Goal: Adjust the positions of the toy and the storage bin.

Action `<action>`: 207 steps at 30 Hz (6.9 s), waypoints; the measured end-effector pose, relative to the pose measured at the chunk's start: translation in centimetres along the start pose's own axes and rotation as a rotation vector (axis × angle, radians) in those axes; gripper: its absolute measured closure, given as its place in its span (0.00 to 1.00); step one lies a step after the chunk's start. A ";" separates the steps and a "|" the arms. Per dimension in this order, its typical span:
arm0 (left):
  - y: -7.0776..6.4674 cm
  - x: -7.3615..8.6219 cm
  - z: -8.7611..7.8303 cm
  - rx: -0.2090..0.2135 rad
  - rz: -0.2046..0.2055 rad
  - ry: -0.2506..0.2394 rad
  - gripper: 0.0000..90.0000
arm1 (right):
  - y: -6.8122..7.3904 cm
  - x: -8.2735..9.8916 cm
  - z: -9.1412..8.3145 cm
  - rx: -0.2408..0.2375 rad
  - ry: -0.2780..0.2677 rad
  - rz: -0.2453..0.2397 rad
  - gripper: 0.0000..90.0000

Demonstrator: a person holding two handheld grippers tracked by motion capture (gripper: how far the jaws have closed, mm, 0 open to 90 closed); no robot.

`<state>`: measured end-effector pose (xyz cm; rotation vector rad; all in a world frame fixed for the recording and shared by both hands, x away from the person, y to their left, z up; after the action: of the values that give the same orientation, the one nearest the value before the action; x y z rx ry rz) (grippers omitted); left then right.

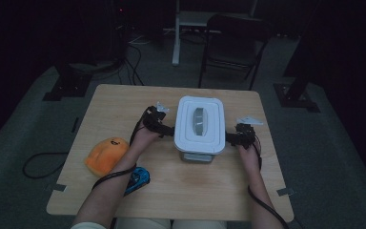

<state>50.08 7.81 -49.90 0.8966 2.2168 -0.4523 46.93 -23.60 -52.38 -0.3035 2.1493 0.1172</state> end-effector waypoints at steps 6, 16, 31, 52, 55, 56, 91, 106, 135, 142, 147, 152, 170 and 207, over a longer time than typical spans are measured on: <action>-0.5 -0.7 0.0 -0.023 0.043 0.005 0.02 | 0.4 -1.2 0.1 0.012 -0.035 -0.007 0.20; -1.3 -0.1 -0.6 -0.035 0.046 0.001 0.03 | 1.0 -1.0 -0.1 -0.087 -0.019 -0.061 0.28; -3.6 0.9 -2.2 0.004 0.076 0.016 0.03 | 0.8 -0.6 -1.6 -0.214 -0.042 -0.059 0.31; -6.1 3.0 -4.3 0.023 0.113 0.001 0.03 | 2.1 0.5 -4.2 -0.239 -0.061 -0.136 0.34; -6.7 3.4 -4.9 0.029 0.133 0.004 0.03 | 2.4 0.9 -4.9 -0.233 -0.070 -0.172 0.34; -6.9 3.5 -5.0 0.031 0.133 -0.004 0.03 | 2.5 1.0 -5.0 -0.236 -0.069 -0.173 0.34; -3.5 3.7 -3.3 0.034 0.029 -0.024 0.03 | 0.5 1.7 -1.8 -0.182 -0.044 -0.024 0.18; -3.4 2.5 -3.2 0.023 0.049 -0.015 0.03 | 1.6 -1.5 -0.3 -0.237 -0.067 0.017 0.24; -11.8 6.1 -4.9 0.184 0.153 -0.008 0.03 | -0.1 2.1 -5.1 -0.309 -0.065 -0.048 0.16; -12.6 8.1 -5.6 0.223 0.143 0.000 0.03 | -2.2 3.1 -6.7 -0.197 -0.029 -0.030 0.15; -12.9 9.5 -6.1 0.247 0.155 0.032 0.03 | -3.5 2.6 -8.6 -0.142 -0.023 -0.006 0.15; -13.7 10.7 -6.4 0.284 0.183 0.056 0.03 | -3.7 1.3 -11.4 -0.099 -0.047 0.007 0.14; -14.6 13.6 -5.6 0.288 0.213 0.103 0.03 | 2.7 -2.4 -20.1 -0.179 -0.162 -0.007 0.15; -16.0 13.8 -4.8 0.251 0.222 0.065 0.03 | 11.8 0.1 -19.1 -0.242 0.025 -0.167 0.42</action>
<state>29.27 5.66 -55.42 1.2906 2.1162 -0.6104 28.47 -16.05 -42.05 -0.6257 2.1260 0.2796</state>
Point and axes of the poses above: each handheld gripper's, and its own axes: z roughly forward along the jaws, x roughly out of its underside, y roughly to its left, the point moved 4 cm from there along z, roughly forward along the jaws, and after that the axes turned 8 degrees about x, right-handed, at the moved point
